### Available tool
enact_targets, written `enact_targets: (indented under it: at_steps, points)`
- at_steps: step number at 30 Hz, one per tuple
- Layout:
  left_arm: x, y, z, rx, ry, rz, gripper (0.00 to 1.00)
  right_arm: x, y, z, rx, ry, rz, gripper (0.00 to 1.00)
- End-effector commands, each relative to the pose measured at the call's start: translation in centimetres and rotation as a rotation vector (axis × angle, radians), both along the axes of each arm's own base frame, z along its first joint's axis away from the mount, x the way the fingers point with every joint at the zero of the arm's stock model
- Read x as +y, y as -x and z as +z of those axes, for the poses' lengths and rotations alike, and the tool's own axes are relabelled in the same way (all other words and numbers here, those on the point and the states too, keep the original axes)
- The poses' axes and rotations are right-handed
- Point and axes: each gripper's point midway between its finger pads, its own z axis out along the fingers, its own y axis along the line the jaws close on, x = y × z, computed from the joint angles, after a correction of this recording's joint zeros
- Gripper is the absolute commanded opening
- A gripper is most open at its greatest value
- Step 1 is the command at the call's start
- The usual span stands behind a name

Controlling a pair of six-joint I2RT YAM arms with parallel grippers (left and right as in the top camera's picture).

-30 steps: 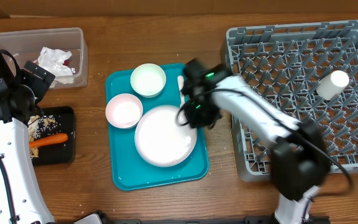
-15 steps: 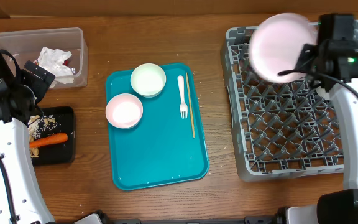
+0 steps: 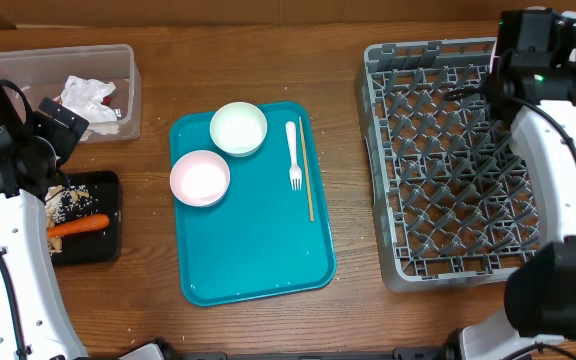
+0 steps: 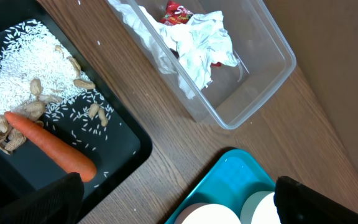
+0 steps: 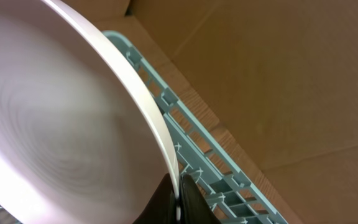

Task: Sort waste into correct bins and load items into the dishwasher rack
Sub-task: 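Lift the plate and place it standing in the rack, then open the right gripper and withdraw it above the rack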

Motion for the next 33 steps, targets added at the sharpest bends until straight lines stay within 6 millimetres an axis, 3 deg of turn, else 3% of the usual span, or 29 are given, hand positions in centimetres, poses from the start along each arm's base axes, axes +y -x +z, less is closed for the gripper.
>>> enact_targets:
  at_steps: [1,15,23,25,26,27,30,33]
  points:
    - [0.3,0.1,0.2,-0.004,-0.007,0.02,1.0,-0.6,-0.3,-0.4,0.017,0.036,-0.032,0.04]
    - [0.3,0.1,0.2,-0.004,-0.007,0.02,1.0,0.2,-0.8,-1.6,0.045,0.003,0.003,0.04]
    - [0.3,0.1,0.2,-0.004,-0.007,0.02,1.0,3.2,-1.3,-2.2,0.084,-0.012,0.079,0.06]
    - [0.3,0.1,0.2,-0.004,-0.007,0.02,1.0,4.0,-1.5,-2.6,0.094,-0.033,0.106,0.17]
    - [0.3,0.1,0.2,-0.004,-0.007,0.02,1.0,4.5,-1.5,-2.9,0.101,-0.048,0.123,0.34]
    - [0.3,0.1,0.2,-0.004,-0.007,0.02,1.0,5.5,-1.8,-3.5,0.112,-0.084,0.161,0.97]
    - [0.3,0.1,0.2,-0.004,-0.007,0.02,1.0,8.0,-2.2,-4.3,0.133,-0.14,0.236,1.0]
    - [0.3,0.1,0.2,-0.004,-0.007,0.02,1.0,13.1,-2.7,-4.3,0.104,-0.24,0.352,1.0]
